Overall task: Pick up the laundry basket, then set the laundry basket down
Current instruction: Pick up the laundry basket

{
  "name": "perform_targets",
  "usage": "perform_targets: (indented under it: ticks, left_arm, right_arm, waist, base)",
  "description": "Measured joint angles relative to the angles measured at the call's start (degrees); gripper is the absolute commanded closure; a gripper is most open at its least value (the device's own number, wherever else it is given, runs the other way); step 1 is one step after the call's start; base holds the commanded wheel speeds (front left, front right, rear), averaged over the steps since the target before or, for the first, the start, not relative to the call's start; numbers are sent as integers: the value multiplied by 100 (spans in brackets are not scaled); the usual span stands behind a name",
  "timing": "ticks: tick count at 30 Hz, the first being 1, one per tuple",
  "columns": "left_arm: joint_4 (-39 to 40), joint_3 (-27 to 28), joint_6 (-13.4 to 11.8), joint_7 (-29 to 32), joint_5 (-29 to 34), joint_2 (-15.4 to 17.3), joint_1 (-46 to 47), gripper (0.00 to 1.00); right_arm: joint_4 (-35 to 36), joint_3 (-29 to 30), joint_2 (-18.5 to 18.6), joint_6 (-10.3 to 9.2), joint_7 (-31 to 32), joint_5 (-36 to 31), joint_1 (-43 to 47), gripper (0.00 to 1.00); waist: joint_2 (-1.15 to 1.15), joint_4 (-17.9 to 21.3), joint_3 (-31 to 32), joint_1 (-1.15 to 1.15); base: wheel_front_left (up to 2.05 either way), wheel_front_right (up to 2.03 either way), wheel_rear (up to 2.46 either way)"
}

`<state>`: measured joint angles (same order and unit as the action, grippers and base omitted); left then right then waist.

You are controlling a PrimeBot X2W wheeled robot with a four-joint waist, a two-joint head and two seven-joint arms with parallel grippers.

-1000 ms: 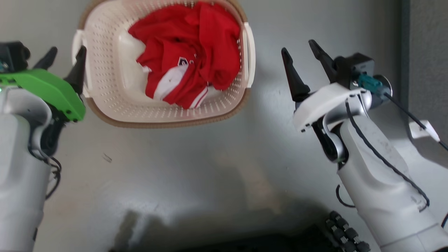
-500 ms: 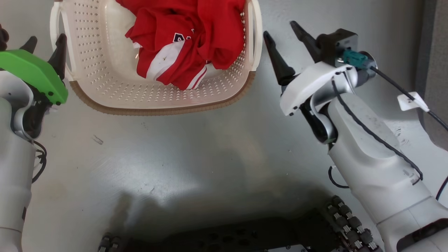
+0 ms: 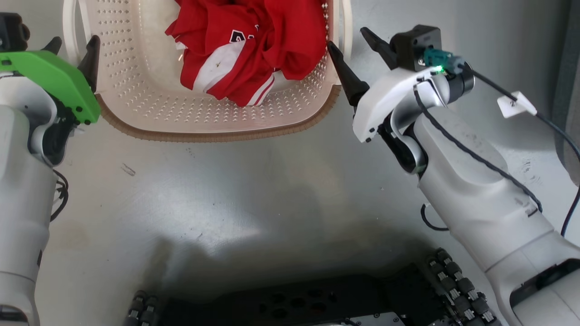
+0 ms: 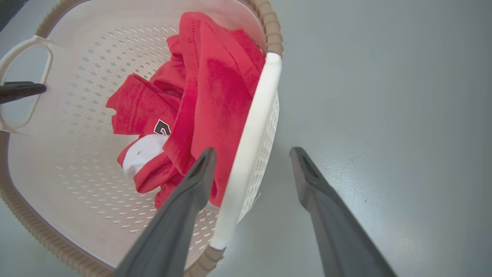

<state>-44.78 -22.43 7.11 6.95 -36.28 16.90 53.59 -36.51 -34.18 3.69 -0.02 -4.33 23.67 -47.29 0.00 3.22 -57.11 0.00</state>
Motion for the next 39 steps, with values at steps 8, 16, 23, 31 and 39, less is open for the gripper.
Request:
perform_targets:
  ticks: [8, 16, 23, 31, 39]
  left_arm:
    - [-225, -214, 0, -51, 75, -140, 201, 100]
    - [-280, -458, 2, -69, -247, -234, 286, 100]
    - [-331, -630, 2, -107, -530, -241, 342, 100]
    - [-483, -899, 0, -57, -880, -303, 340, 100]
    - [-623, -1118, 0, 224, -1293, -321, 261, 100]
  right_arm:
    - [-294, -214, 4, -9, 170, 236, -304, 100]
    - [-501, -360, -11, -9, 297, 555, -473, 100]
    - [-679, -458, -8, -9, 286, 734, -632, 100]
    - [-995, -587, -3, 10, 325, 982, -662, 100]
    - [-1287, -789, 8, 185, 547, 1307, -656, 100]
  waist:
    - [0, -57, -82, 0]
    - [0, -114, -117, -1]
    - [0, -150, -122, -1]
    - [0, -161, 35, -1]
    - [0, -127, 323, -1]
  base:
    - [0, 0, 0]
    - [0, 0, 0]
    - [0, 0, 0]
    - [0, 0, 0]
    - [0, 0, 0]
